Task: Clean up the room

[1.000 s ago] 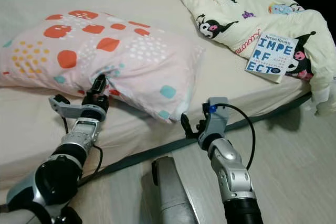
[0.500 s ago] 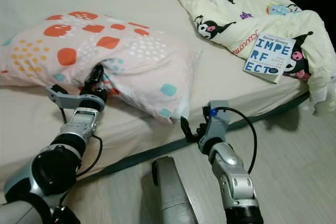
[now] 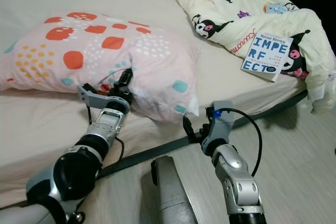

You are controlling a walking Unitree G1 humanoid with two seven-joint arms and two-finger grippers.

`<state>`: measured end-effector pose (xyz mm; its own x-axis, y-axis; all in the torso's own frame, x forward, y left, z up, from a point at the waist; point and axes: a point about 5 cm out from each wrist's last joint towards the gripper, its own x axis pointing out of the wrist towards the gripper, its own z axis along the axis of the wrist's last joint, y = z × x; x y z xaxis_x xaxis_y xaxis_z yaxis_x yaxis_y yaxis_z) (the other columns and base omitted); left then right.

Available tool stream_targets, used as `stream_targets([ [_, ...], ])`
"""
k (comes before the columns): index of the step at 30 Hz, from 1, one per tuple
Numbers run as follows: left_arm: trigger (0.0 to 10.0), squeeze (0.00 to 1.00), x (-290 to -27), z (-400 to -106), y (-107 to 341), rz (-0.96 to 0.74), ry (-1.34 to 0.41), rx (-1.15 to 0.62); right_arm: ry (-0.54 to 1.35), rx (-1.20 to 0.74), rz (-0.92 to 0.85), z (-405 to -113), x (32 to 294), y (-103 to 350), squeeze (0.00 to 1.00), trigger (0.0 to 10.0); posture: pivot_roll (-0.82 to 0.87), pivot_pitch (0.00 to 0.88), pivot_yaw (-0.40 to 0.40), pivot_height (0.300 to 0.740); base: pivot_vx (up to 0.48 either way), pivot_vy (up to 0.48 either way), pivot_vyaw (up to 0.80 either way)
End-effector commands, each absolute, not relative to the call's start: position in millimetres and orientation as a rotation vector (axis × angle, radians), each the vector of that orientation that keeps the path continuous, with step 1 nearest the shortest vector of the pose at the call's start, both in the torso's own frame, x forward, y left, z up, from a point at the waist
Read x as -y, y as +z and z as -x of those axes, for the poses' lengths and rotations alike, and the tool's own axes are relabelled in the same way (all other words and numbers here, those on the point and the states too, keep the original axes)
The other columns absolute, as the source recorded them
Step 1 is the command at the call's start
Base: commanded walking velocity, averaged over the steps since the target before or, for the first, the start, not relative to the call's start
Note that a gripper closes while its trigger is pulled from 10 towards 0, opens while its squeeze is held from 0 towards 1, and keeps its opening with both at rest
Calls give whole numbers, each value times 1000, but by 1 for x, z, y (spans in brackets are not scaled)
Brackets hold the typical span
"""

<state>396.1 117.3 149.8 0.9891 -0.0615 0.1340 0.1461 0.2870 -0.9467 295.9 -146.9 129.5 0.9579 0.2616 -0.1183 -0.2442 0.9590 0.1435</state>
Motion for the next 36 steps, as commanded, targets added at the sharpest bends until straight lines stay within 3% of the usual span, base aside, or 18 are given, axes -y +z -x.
stream_targets([
  [1, 10000, 0, -99, -397, 152, 1266, -168, 26, 254, -143, -139, -293, 149, 130, 0, 10000, -505, 295, -93, 300, 0, 0, 0],
  [16, 10000, 0, -124, -411, 185, 1216, -26, 96, 271, -132, -142, -289, 144, 135, 0, 10000, -525, 299, -91, 300, 0, 0, 0],
  [26, 10000, 0, -186, -407, 178, 991, 177, 90, 272, -127, -148, -288, 144, 137, 0, 10000, -516, 305, -88, 300, 0, 0, 0],
  [35, 10000, 0, -198, -406, 178, 1014, 209, 107, 279, -128, -151, -288, 143, 137, 0, 10000, -513, 305, -90, 300, 0, 0, 0],
  [36, 0, 0, -199, -407, 181, 1073, 193, 131, 282, -128, -151, -288, 143, 138, 0, 10000, -513, 303, -91, 300, 0, 0, 0],
])
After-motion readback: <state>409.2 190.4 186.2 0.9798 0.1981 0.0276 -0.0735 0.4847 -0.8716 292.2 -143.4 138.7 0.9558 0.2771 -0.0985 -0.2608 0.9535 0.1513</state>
